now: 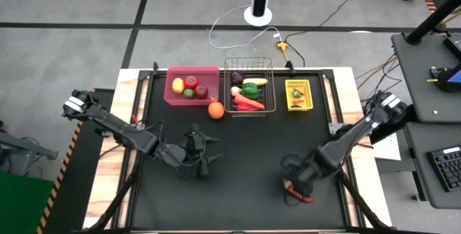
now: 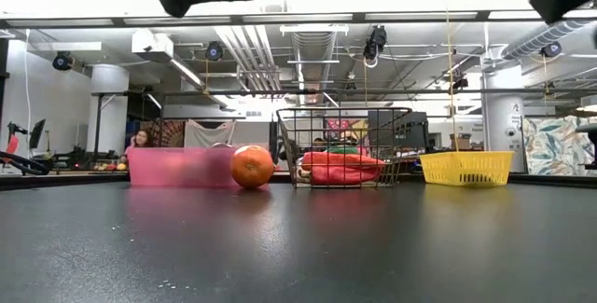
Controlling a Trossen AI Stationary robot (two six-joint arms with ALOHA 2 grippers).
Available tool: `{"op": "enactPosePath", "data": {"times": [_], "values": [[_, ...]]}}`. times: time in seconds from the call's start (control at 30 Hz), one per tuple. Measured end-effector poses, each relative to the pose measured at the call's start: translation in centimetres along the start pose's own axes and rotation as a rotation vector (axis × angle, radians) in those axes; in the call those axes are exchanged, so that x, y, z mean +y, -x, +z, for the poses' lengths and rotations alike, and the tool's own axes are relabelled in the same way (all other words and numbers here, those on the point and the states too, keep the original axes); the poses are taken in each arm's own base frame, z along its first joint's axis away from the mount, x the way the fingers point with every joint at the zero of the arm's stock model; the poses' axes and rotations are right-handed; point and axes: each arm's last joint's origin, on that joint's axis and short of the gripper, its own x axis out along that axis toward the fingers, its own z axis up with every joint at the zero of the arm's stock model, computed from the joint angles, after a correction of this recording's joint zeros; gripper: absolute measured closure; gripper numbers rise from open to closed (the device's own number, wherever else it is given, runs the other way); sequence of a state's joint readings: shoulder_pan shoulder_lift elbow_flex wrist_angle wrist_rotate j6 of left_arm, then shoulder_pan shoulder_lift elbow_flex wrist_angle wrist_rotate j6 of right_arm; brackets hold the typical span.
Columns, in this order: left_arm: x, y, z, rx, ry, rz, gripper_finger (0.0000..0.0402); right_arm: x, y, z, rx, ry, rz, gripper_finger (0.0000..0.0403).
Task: Sort produce into baskets
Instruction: Put the big red chili pepper into the gold mesh basket
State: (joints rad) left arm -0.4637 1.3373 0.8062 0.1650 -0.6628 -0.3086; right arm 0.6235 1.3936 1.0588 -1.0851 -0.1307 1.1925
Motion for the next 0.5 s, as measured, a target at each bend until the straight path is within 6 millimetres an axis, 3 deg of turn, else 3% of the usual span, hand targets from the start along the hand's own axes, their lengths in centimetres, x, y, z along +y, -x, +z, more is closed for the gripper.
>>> {"op": "enactPosePath", "data": {"times": [0.2,0.5], "values": [[-0.2,0.0,0.6,-0.011,-0.029,-0.004,0.0171,3.1,-3.4,-0.8,0.043,0.033,-0.104,0.0122],[-0.2,0.0,0.6,-0.013,-0.124,-0.003,0.0171,6.6,-6.3,0.4,0.042,0.042,-0.104,0.0109]]}}
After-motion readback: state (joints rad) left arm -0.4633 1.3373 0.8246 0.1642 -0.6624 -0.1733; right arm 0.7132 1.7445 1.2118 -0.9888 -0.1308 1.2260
